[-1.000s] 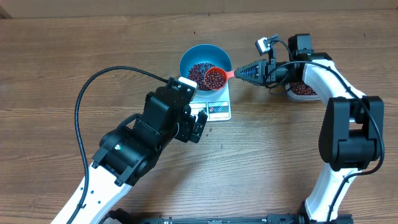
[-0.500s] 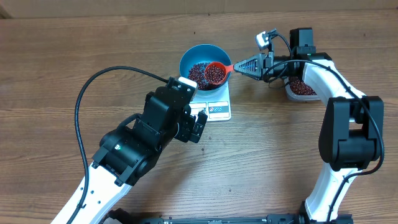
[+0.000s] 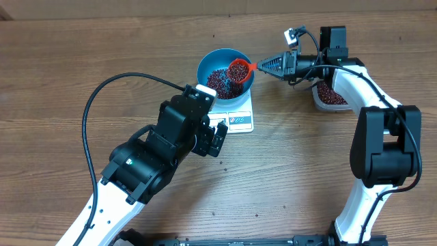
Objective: Scoop item into bowl and weigh 150g on scale
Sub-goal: 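Tilt the scoop to pour the second load into the bowl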
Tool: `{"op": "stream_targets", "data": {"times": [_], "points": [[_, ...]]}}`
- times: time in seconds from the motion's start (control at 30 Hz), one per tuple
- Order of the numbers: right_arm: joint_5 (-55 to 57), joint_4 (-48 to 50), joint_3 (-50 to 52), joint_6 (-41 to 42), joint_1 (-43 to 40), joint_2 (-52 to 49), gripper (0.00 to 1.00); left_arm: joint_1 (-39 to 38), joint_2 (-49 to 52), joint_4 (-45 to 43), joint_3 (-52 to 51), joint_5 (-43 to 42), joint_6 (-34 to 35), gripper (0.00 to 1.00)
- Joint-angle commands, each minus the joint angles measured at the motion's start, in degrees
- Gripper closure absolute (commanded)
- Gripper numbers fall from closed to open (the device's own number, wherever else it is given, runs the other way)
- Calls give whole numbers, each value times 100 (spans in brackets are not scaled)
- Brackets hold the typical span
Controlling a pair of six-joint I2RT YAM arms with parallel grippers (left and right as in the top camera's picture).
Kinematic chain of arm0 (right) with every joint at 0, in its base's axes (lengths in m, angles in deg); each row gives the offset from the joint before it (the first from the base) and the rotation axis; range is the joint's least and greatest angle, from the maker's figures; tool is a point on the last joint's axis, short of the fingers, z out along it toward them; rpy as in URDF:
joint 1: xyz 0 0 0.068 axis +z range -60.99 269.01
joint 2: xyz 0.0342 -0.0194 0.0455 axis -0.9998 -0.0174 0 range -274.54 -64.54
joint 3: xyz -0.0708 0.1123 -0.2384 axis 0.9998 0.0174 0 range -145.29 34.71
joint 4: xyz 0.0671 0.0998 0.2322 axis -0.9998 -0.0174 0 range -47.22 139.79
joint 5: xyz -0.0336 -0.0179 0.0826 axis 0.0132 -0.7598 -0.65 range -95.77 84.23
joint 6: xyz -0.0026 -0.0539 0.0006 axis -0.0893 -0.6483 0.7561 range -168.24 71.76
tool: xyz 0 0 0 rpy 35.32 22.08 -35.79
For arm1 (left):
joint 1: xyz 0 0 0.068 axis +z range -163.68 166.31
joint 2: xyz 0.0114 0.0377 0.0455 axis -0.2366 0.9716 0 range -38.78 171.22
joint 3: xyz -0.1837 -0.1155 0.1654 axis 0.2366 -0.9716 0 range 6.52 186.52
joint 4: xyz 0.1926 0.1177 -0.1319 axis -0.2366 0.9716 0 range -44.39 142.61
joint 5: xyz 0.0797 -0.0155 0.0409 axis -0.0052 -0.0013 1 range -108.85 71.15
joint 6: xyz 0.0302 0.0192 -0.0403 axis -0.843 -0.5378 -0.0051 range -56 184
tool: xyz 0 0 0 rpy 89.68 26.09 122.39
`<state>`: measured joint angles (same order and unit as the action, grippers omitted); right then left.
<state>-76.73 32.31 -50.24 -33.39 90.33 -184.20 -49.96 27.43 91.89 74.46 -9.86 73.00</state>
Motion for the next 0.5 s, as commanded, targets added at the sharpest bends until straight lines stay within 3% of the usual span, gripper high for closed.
{"op": "stream_targets", "data": {"times": [0.0,0.47], "points": [[262,267,-17,-127,44,-17,96,26,-98,0,13,37,42,0],[299,544,-17,-2789,400,-17,96,26,-98,0,13,37,42,0]]}}
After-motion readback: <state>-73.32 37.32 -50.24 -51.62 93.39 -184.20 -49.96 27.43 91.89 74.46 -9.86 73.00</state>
